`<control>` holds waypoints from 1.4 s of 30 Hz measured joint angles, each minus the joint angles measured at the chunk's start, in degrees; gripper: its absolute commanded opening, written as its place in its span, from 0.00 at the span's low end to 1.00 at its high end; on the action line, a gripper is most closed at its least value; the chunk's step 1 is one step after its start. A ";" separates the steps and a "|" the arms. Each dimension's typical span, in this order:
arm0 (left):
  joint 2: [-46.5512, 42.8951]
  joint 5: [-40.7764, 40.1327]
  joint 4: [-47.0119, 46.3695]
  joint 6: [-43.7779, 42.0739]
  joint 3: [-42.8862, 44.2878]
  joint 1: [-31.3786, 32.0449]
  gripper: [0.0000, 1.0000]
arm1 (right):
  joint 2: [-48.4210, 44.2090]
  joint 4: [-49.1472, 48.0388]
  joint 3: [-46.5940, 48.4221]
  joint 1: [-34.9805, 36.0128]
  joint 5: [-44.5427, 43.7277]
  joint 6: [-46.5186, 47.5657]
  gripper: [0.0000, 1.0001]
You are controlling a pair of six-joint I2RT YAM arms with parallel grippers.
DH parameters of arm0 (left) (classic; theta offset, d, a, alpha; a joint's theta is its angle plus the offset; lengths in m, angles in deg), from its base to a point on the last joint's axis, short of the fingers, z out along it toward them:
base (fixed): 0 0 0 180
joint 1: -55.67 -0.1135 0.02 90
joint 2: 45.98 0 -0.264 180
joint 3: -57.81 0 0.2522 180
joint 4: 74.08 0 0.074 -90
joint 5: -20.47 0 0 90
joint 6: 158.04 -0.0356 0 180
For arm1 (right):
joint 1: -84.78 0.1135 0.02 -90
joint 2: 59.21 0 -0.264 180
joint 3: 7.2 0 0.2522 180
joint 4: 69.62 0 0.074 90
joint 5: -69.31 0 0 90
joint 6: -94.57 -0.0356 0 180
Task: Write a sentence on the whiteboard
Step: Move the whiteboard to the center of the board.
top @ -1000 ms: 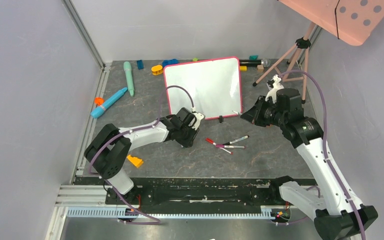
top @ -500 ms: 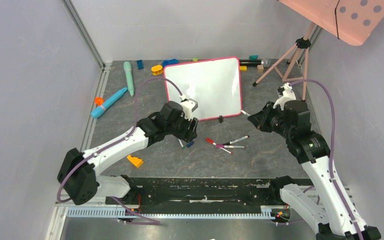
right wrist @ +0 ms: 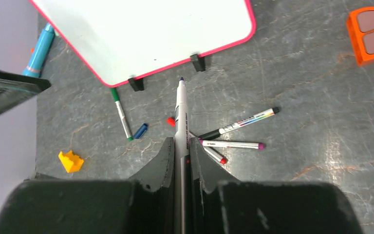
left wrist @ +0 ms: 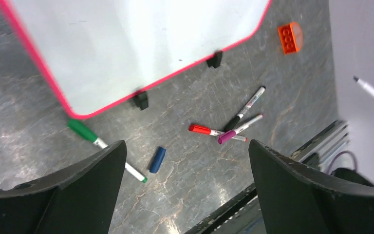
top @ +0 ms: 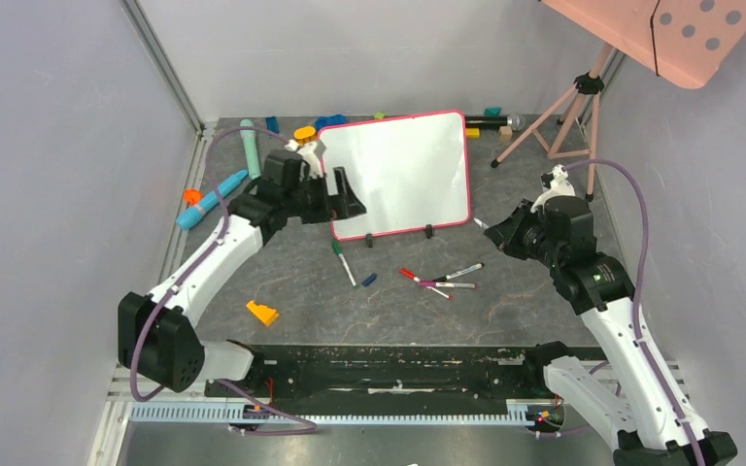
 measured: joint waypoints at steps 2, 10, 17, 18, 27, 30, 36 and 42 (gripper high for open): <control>0.42 3.67 1.33 2.27 0.24 -4.76 0.98 | 0.11 1.64 0.22 0.00 -1.33 -0.31 0.00; -1.20 10.84 7.67 2.58 0.28 -10.73 1.00 | 2.73 7.52 0.52 0.00 -2.75 0.26 0.00; -2.69 13.03 8.59 -2.69 0.46 -11.89 1.00 | 4.81 9.92 0.90 0.00 -3.32 2.51 0.00; -2.89 12.59 8.17 -3.34 0.44 -12.00 1.00 | 4.90 9.94 0.96 0.00 -3.28 2.71 0.00; -6.75 8.72 -4.17 -12.00 -2.19 -13.40 1.00 | 6.91 9.73 2.84 0.00 -1.64 3.85 0.00; -3.06 8.90 -6.62 -11.98 -1.01 -14.73 0.99 | 8.61 9.49 5.09 0.00 -1.36 4.98 0.00; 4.35 17.25 -11.80 -11.93 0.35 -20.39 1.00 | 11.56 8.52 9.29 0.00 -1.31 7.21 0.00; 6.75 20.52 -15.30 -12.04 -0.13 -23.65 1.00 | 12.76 5.84 9.68 0.00 -0.59 7.89 0.00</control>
